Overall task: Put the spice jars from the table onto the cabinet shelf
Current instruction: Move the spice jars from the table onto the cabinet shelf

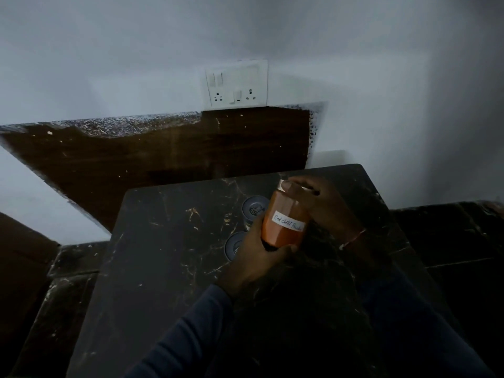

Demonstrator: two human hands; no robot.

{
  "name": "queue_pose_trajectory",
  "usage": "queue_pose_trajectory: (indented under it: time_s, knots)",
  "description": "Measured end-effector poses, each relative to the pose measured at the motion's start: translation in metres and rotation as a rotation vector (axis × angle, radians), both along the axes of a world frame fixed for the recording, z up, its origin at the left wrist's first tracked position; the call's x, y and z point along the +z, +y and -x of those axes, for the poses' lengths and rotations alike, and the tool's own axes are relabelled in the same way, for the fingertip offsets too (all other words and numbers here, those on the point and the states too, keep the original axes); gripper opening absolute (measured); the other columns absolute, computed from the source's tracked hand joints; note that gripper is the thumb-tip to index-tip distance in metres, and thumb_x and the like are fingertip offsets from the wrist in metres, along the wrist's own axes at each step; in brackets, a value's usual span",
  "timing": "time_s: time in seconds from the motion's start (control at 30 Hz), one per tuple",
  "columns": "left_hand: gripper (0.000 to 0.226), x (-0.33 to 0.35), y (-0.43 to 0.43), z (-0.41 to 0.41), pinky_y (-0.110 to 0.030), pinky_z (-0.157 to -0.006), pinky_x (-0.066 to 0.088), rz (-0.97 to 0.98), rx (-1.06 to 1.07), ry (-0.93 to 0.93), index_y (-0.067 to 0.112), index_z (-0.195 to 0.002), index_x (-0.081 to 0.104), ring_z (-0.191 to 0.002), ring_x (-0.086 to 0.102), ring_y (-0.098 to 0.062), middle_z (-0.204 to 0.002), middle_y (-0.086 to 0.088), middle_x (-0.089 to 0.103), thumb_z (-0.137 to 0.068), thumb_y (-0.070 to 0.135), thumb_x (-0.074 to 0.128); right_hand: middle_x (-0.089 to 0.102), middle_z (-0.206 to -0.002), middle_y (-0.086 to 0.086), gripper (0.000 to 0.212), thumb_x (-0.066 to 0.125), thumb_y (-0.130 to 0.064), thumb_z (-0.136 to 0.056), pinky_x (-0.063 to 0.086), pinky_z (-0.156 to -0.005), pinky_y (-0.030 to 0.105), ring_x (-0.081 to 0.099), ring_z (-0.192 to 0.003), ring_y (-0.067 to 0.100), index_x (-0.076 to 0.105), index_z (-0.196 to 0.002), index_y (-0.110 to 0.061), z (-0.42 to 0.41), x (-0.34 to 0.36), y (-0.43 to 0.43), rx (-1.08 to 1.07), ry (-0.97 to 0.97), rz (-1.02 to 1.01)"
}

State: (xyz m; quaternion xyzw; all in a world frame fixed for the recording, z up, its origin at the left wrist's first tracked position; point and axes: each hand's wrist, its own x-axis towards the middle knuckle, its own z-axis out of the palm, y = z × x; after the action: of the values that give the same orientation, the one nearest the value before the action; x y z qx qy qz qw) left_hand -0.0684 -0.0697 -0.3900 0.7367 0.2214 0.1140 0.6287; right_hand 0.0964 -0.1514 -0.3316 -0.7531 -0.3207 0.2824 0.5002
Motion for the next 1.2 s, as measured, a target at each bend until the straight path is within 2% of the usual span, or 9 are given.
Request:
queue_pose_trajectory:
  time_s: [0.13,0.27,0.4,0.57,0.73,0.9,1.0,1.1,1.2]
  knots:
    - [0.085,0.006,0.009,0.011,-0.008,-0.073,0.048,-0.030,0.048,0.002,0.042,-0.136,0.026,-0.104,0.054,0.009,-0.124,0.019,0.047,-0.072,0.033,0.081,0.055,-0.130,-0.003,0.068,0.064,-0.065,-0.070,0.056,-0.084,0.040,0.060,-0.111,0.019,0.051,-0.131,-0.037,0.015,-0.005,0.010,-0.038,0.169,-0.133]
    - [0.087,0.013,0.015,0.019,-0.001,-0.068,0.046,-0.100,0.136,-0.029,0.047,-0.135,0.024,-0.101,0.048,0.025,-0.118,0.030,0.044,-0.069,0.041,0.081,0.052,-0.133,0.002,0.071,0.065,-0.064,-0.072,0.055,-0.080,0.040,0.060,-0.109,0.022,0.042,-0.135,-0.040,0.032,-0.009,0.028,-0.066,0.360,-0.205]
    - [0.082,0.031,0.027,0.026,-0.012,-0.078,0.046,-0.157,0.248,-0.101,0.055,-0.129,0.026,-0.106,0.051,0.013,-0.120,0.029,0.045,-0.069,0.043,0.082,0.047,-0.138,0.005,0.077,0.057,-0.068,-0.076,0.051,-0.094,0.050,0.055,-0.118,0.026,0.033,-0.142,-0.036,0.036,0.009,0.046,0.072,0.391,-0.183]
    - [0.099,0.086,0.069,0.036,-0.006,-0.082,0.048,-0.251,0.294,-0.308,0.033,-0.149,0.025,-0.114,0.053,0.011,-0.132,0.020,0.047,-0.069,0.036,0.084,0.050,-0.139,0.003,0.080,0.069,-0.032,-0.081,0.057,-0.088,0.044,0.060,-0.118,0.024,0.025,-0.147,-0.041,0.038,0.064,0.074,0.282,0.433,-0.308]
    - [0.079,0.191,0.126,0.030,-0.012,-0.086,0.051,-0.540,0.294,-0.508,0.030,-0.149,0.030,-0.111,0.060,0.002,-0.124,0.025,0.060,-0.080,0.042,0.065,0.068,-0.121,0.000,0.076,0.087,-0.032,-0.066,0.059,-0.078,0.037,0.069,-0.108,0.023,0.048,-0.130,-0.042,0.035,0.184,0.107,0.367,0.231,-0.505]
    - [0.066,0.329,0.172,0.006,-0.023,-0.071,0.056,-1.031,0.323,-0.606,0.035,-0.146,0.023,-0.075,0.067,-0.006,-0.089,0.004,0.071,-0.088,0.038,0.055,0.067,-0.120,-0.001,0.083,0.086,-0.036,-0.063,0.060,-0.075,0.039,0.071,-0.103,0.019,0.043,-0.134,-0.035,0.019,0.327,0.128,0.344,-0.105,-0.679]
    - [0.061,0.401,0.195,-0.015,-0.023,-0.067,0.054,-1.236,0.362,-0.664,0.029,-0.146,0.032,-0.075,0.063,-0.005,-0.093,0.004,0.069,-0.091,0.034,0.058,0.066,-0.116,0.000,0.078,0.086,-0.033,-0.064,0.061,-0.072,0.038,0.073,-0.095,0.016,0.044,-0.129,-0.030,0.009,0.398,0.144,0.305,-0.248,-0.733]
    - [0.063,0.447,0.224,-0.034,-0.029,-0.071,0.053,-1.394,0.431,-0.565,0.022,-0.145,0.035,-0.081,0.063,-0.011,-0.099,0.000,0.070,-0.091,0.044,0.059,0.068,-0.114,0.005,0.075,0.086,-0.027,-0.066,0.061,-0.075,0.039,0.073,-0.095,0.020,0.042,-0.127,-0.029,-0.008,0.444,0.164,0.253,-0.389,-0.758]
    - [0.069,0.460,0.253,-0.049,-0.034,-0.078,0.050,-1.318,0.382,-0.224,0.020,-0.147,0.031,-0.096,0.064,-0.019,-0.104,-0.002,0.070,-0.092,0.055,0.051,0.064,-0.112,0.009,0.073,0.087,-0.021,-0.066,0.059,-0.068,0.029,0.067,-0.097,0.022,0.042,-0.123,-0.029,-0.028,0.461,0.185,0.169,-0.558,-0.680]
